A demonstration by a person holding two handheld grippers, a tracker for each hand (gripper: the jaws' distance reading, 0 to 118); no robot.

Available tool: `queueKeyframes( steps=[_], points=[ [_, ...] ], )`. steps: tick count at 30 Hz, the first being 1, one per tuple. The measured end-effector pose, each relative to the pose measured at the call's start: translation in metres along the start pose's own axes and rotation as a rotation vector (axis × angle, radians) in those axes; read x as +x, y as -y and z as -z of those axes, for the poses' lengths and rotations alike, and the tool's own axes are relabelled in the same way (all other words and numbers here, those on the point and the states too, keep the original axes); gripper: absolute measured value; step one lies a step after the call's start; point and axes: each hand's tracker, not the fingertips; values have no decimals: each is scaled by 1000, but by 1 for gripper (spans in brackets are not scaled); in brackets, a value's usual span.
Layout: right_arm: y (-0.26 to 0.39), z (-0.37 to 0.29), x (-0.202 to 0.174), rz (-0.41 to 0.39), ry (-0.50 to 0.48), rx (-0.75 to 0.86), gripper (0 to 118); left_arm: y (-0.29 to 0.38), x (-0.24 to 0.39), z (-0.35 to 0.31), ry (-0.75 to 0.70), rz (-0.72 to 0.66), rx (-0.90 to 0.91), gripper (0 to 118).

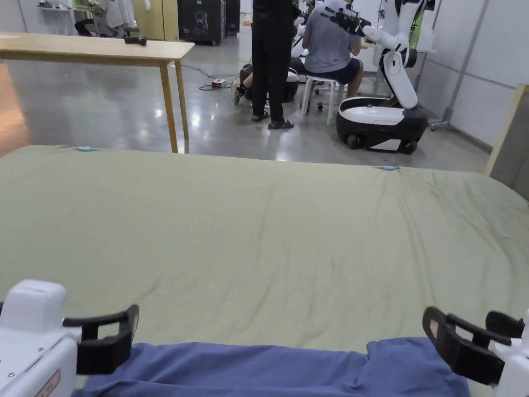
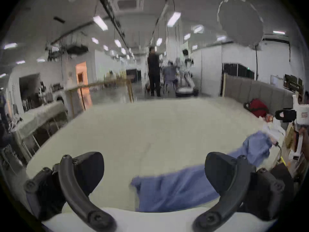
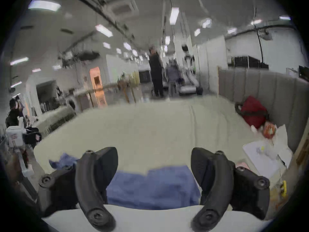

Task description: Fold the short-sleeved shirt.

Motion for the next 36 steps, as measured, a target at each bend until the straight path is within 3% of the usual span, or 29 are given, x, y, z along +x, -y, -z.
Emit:
queueKeyframes(
  steps=[1,2,3,4,5,6,7,8,9,14,15,16,17,18,19,23,27,29,30,31,32,33,35,36],
  points=[
    [-3,-1,-10,-20,11,53,93,-2,2,2,-8,3,36,117],
    [-5,-2,-19,-47,15,97,81,-5,6,2,-29,3,72,114],
    [-7,0,-28,-80,17,102,58,-9,8,2,-32,-5,88,106],
    [-6,4,-35,-101,25,100,26,-11,9,2,-19,-18,61,87],
    [-5,6,-41,-117,32,91,8,-10,8,5,6,-39,41,55],
    [-3,9,-47,-128,44,87,8,-11,8,6,8,-44,29,43],
    [-1,9,-51,-135,45,90,8,-9,9,6,0,-36,27,43],
    [0,11,-53,-141,33,88,8,-7,8,7,-16,-15,10,10],
    [0,12,-56,-143,16,74,8,-2,5,8,-9,-16,13,4],
    [6,12,-68,-185,17,63,8,29,-41,8,17,-151,-127,4],
    [8,12,-70,-186,13,56,8,42,-56,10,28,-194,-167,11],
    [7,13,-71,-185,9,49,8,51,-68,11,47,-241,-201,36],
    [9,14,-73,-182,6,41,8,63,-80,15,84,-305,-249,96],
    [11,15,-74,-178,3,32,8,78,-92,20,127,-380,-315,118],
    [13,17,-76,-171,-3,22,8,93,-106,25,189,-501,-278,116],
    [20,25,-84,-162,-9,-11,8,143,-125,45,293,-728,-427,117],
    [21,31,-94,-161,-15,-29,8,198,-130,85,552,-1112,-554,117],
    [19,34,-97,-157,-18,-30,8,217,-125,94,691,-1306,-421,115],
    [18,35,-98,-156,-17,-31,8,212,-121,99,708,-1380,-379,107],
    [18,37,-99,-156,-16,-32,8,212,-119,102,694,-1413,-384,83],
    [16,38,-100,-153,-16,-33,8,213,-115,106,657,-1426,-391,24],
    [16,39,-101,-148,-18,-35,8,216,-108,112,599,-1379,-461,10],
    [15,43,-103,-147,-19,-41,8,222,-101,122,490,-1238,-568,10],
    [15,43,-103,-151,-17,-41,8,214,-106,120,574,-1254,-506,10]
  ],
)
